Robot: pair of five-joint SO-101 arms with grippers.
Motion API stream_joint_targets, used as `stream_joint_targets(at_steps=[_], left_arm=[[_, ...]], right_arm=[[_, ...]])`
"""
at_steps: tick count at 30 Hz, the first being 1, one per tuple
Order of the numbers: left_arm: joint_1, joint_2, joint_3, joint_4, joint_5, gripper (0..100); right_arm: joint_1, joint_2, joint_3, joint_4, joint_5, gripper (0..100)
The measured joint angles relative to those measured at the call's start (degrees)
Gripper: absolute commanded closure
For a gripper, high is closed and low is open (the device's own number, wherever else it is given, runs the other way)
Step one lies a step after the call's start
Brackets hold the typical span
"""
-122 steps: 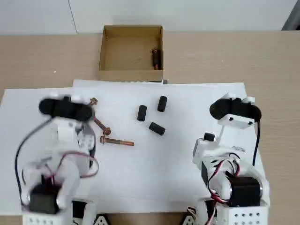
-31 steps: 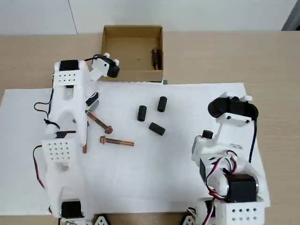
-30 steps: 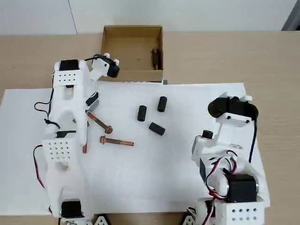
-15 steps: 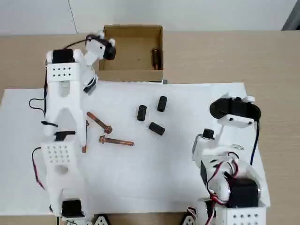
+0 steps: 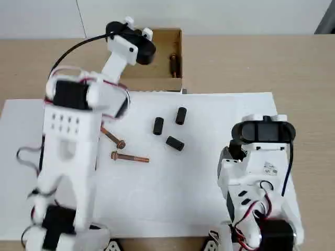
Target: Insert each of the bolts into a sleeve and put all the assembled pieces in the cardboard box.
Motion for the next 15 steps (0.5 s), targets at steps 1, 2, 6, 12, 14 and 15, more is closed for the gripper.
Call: stream_joint_targets(at_steps=[1,2,6,12,14,15], left_arm=[[0.3,-1.8,1.1,0.0,1.0,99],[0.4,-3.3,1.9,0.0,1.4,99],[1.5,-8.9,5.0,0.0,2.2,99],[3.9,-20.7,13.0,0.0,2.6,99],[4.2,-26.8,17.6,-1.8,2.6,99],[4.2,-30.0,20.3,-3.3,2.6,99]], right_arm=[[0.0,-0.4,0.0,0.0,0.3,99.5],[0.0,-1.1,0.0,0.0,0.4,99.5],[0.0,-1.6,0.0,0.0,0.4,99.5],[0.0,-1.7,0.3,0.0,0.4,99.5],[0.0,-1.6,0.6,0.0,0.4,99.5],[0.0,-1.5,0.6,0.0,0.4,99.5]])
